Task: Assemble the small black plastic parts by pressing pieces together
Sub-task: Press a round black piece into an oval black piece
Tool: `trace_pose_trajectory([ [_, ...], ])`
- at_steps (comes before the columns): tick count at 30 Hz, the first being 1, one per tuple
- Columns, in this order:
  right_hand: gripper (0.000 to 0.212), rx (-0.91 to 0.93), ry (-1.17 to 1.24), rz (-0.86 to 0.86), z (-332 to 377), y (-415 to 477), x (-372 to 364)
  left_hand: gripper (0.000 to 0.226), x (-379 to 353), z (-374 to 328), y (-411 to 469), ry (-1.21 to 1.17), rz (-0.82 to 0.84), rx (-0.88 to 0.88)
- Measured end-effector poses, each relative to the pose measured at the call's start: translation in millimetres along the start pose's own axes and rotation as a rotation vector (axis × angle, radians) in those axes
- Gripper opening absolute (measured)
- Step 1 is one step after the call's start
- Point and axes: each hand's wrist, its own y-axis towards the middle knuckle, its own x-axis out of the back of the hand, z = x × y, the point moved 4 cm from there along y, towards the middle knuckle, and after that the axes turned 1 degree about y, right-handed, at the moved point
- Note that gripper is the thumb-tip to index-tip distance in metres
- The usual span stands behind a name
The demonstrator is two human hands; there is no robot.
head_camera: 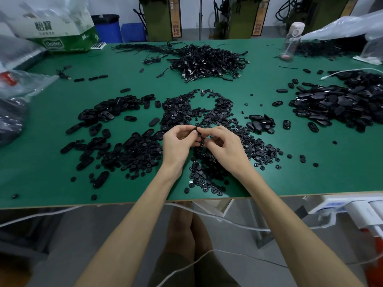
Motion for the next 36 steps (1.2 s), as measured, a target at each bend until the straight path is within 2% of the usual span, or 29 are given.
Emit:
trace_pose_trajectory([
  [18,0.042,0.023,-0.023,0.049,3.2,-0.8,-2.4,0.008,2.3,0.9,0.1,-0.002,-0.011,-0.011],
  [21,0.035,-0.005,0.05,-0.025,0.3,-0.3,2.8,0.009,0.9,-0.8,-0.2,0.01,0.018,-0.009],
  [27,0.01,-0.112,0.212,-0.112,-12.3,-0.1,8.9,0.014,-7.3,-3.9,-5.1,0.114,0.177,-0.056],
  [36,0.007,-0.123,0.298,-0.122,-17.2,-0.6,8.9,0.016,-5.6,-4.4,-5.6,0.118,0.162,-0.071],
])
